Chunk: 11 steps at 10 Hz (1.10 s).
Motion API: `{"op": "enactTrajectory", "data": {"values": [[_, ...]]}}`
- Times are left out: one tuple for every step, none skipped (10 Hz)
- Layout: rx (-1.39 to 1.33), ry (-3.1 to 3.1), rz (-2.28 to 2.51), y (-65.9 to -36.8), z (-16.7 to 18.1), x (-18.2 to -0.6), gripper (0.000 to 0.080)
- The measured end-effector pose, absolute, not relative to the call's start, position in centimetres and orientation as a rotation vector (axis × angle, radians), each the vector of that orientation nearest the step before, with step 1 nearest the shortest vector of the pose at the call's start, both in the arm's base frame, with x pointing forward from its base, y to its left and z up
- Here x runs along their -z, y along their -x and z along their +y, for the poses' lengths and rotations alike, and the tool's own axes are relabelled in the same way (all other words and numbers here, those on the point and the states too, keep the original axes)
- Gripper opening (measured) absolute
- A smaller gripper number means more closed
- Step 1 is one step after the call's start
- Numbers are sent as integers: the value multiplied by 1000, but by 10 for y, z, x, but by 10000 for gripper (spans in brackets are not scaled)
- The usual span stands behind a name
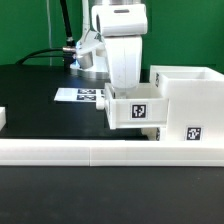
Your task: Assemble drawer
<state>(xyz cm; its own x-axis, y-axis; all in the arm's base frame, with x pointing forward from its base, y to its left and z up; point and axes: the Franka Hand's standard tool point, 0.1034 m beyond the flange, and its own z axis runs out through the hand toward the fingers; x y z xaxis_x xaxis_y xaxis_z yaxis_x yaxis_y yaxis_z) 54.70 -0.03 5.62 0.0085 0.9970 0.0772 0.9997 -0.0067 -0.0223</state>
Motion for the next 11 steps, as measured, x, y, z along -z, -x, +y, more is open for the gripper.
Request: {"op": "enactTrajectory", "data": {"values": [[58, 2177, -2162, -549, 4, -56, 44], [50, 2179, -2155, -548, 6, -56, 44], [47, 2188, -2144, -548, 6, -56, 44], [45, 2195, -2136, -547, 8, -56, 44], [48, 2191, -2139, -547, 13, -56, 44], [50, 2184, -2146, -547, 17, -55, 44], [53, 2183, -2150, -547, 18, -55, 44], [57, 2138, -2210, -548, 17, -55, 44], [54, 2130, -2233, -549, 16, -55, 44], [54, 2139, -2224, -549, 15, -55, 44], [54, 2139, -2224, -549, 15, -55, 44]]}}
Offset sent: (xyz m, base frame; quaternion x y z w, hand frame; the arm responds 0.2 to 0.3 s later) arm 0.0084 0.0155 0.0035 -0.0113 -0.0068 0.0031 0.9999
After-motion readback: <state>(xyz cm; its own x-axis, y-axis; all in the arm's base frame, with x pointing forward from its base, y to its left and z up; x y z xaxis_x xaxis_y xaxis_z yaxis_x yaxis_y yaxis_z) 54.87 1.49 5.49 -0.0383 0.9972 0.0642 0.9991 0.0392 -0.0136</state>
